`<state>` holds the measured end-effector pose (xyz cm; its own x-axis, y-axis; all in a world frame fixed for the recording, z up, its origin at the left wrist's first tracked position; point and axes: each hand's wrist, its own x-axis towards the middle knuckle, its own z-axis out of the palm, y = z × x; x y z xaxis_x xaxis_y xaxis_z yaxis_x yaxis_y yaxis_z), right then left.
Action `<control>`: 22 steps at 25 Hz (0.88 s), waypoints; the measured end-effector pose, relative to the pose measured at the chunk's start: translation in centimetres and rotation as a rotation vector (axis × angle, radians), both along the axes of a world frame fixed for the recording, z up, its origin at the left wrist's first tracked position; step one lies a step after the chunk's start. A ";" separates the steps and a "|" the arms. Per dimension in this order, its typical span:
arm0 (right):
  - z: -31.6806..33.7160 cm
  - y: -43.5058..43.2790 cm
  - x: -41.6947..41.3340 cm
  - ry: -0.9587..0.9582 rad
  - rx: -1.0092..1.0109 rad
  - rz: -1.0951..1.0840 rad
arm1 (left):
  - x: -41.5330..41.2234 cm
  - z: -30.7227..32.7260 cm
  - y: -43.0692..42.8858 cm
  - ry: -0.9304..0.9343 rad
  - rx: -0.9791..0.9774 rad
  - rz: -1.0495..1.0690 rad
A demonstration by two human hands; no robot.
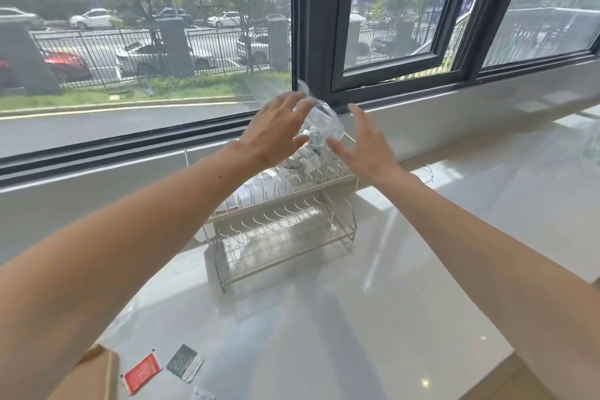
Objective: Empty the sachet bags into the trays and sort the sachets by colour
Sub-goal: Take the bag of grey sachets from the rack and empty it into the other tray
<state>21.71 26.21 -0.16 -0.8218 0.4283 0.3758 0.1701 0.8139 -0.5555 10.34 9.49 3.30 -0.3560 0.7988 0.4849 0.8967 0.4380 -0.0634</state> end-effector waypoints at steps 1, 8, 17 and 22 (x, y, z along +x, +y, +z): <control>-0.3 0.5 -0.4 -0.006 0.001 0.015 | -0.3 -0.1 0.5 0.010 -0.004 -0.003; -1.2 3.4 -3.1 0.049 -0.043 0.059 | -2.3 -0.9 3.2 0.151 0.011 -0.022; 1.5 2.8 -4.0 0.284 -0.132 0.077 | -2.5 1.9 3.4 0.124 0.205 -0.169; 5.1 0.0 -3.3 0.457 -0.211 0.075 | -1.1 5.3 1.6 0.074 0.342 -0.174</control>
